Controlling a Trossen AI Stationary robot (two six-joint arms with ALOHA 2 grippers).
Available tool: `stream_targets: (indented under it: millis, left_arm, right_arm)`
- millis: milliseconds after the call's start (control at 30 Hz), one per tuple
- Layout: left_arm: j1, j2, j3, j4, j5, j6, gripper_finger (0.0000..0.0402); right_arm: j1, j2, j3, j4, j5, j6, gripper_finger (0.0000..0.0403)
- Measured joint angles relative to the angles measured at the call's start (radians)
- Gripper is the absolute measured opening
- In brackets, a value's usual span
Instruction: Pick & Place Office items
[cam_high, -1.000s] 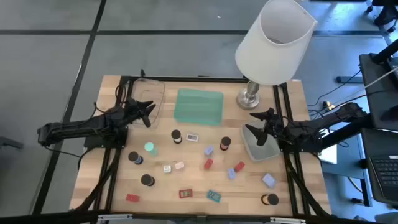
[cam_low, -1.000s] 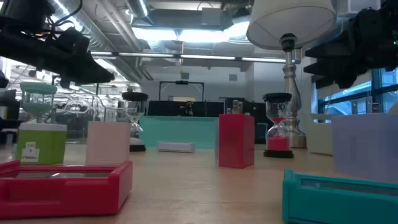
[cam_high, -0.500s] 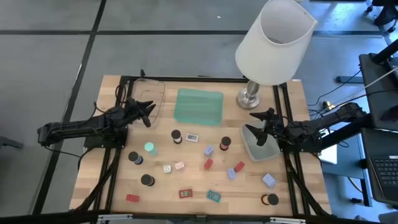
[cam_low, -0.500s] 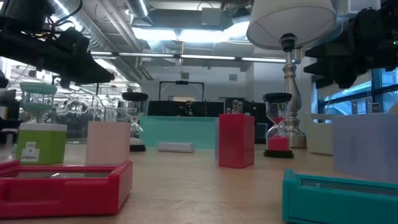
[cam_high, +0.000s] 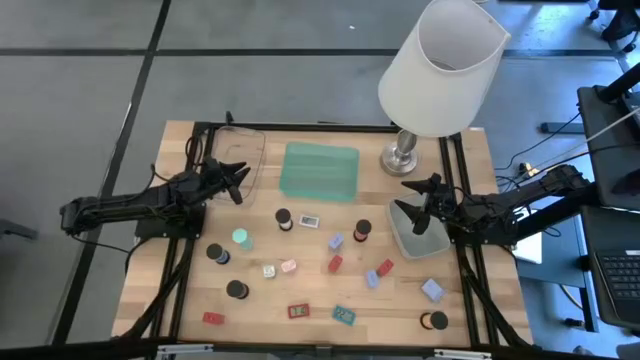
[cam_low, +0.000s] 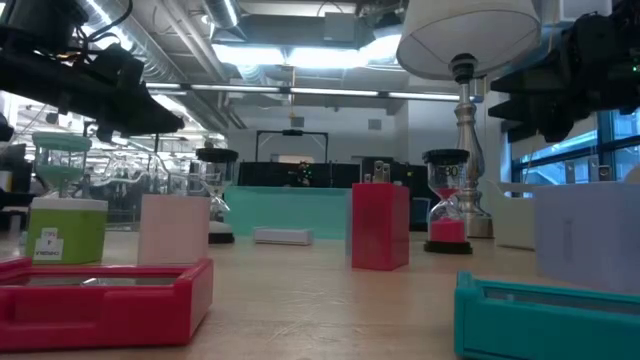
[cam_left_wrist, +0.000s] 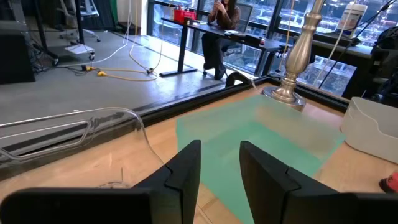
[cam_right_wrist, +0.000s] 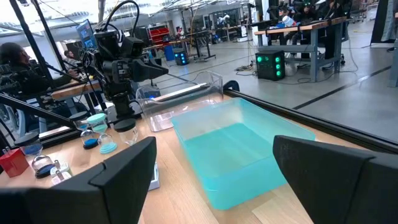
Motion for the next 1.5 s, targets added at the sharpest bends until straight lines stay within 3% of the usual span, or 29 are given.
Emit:
stream_targets:
  millis: [500,733,967,1167,1300,1500]
  left_arm:
    - [0.000,0.000,0.000,0.050,-0.001,-0.001,0.0107]
    - [0.000,0.000,0.000,0.053,0.010,-0.085,0.0107]
    - [0.000,0.000,0.000,0.053,0.083,-0.132,0.0107]
    - [0.000,0.000,0.000,0.054,0.088,-0.135,0.0107]
    - [0.000,0.000,0.000,0.081,0.180,-0.129,0.0107]
    - [0.000,0.000,0.000,0.215,0.475,-0.062,0.0107]
  right_arm:
    - [0.000,0.000,0.000,0.041,0.003,0.017,0.0327]
    - [0.000,0.000,0.000,0.042,0.025,0.052,0.0327]
    - [0.000,0.000,0.000,0.030,0.140,0.031,0.0327]
    - [0.000,0.000,0.000,0.021,0.150,-0.007,0.0327]
    - [0.000,0.000,0.000,0.021,0.086,-0.019,0.0327]
    - [0.000,0.000,0.000,0.059,0.026,-0.100,0.0327]
